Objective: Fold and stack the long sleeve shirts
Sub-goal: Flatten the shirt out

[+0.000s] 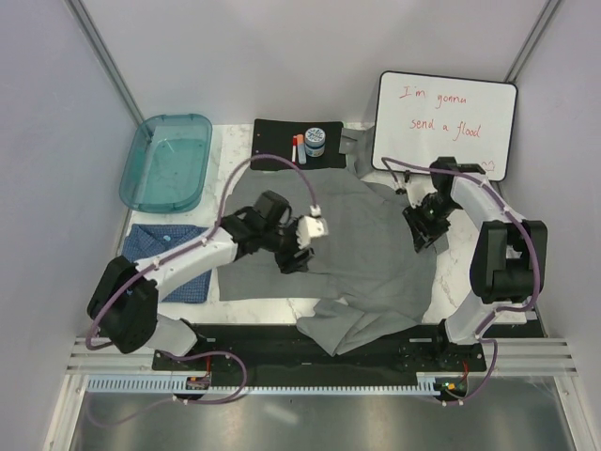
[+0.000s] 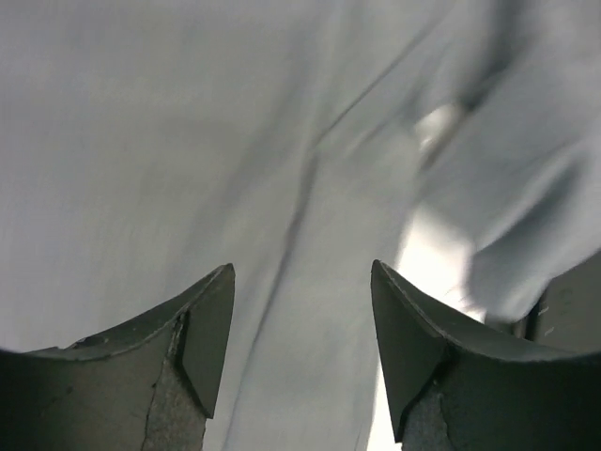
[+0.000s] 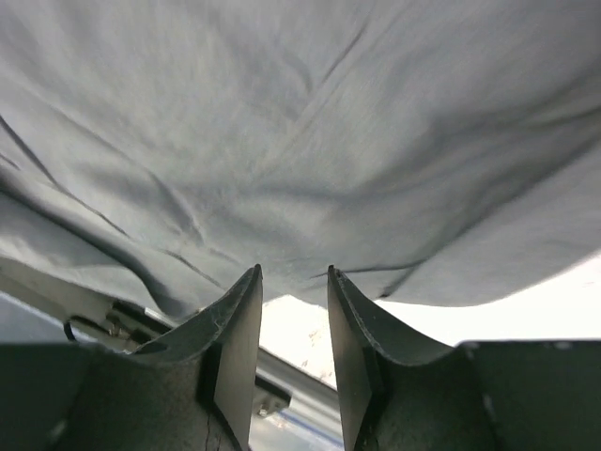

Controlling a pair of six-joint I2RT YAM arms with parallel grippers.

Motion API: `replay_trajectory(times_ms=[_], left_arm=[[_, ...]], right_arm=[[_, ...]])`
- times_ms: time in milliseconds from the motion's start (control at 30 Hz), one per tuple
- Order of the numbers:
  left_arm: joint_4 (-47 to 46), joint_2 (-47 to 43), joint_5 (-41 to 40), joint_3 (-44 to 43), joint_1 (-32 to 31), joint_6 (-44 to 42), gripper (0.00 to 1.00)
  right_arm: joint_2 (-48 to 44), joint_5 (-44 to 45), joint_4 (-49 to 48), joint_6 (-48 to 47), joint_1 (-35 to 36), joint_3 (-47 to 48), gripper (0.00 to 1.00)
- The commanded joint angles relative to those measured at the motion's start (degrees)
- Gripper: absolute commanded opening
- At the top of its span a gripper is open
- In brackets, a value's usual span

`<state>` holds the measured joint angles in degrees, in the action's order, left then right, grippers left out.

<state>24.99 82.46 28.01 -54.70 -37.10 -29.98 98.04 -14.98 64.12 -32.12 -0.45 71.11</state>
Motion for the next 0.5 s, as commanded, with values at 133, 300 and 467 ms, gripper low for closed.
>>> replay_trajectory(times_ms=[133,300,467], left_arm=[[-23.7,13.3,-1.7,-14.5,-26.8,3.5,0.66],[-28.1,32.1,-4.6,-28.5,-31.6,7.0,0.66],[-27.5,39.8,-2.5,-36.9,-32.0,7.8,0.66]], right_arm=[[2.4,-4.4,-1.7,6.2,-1.2,10.5,0.41],[5.1,-6.3,-2.4,9.4,-2.4,14.0,0.42],[6.7,-7.9,-2.0,9.6,-2.5,14.6,0.43]])
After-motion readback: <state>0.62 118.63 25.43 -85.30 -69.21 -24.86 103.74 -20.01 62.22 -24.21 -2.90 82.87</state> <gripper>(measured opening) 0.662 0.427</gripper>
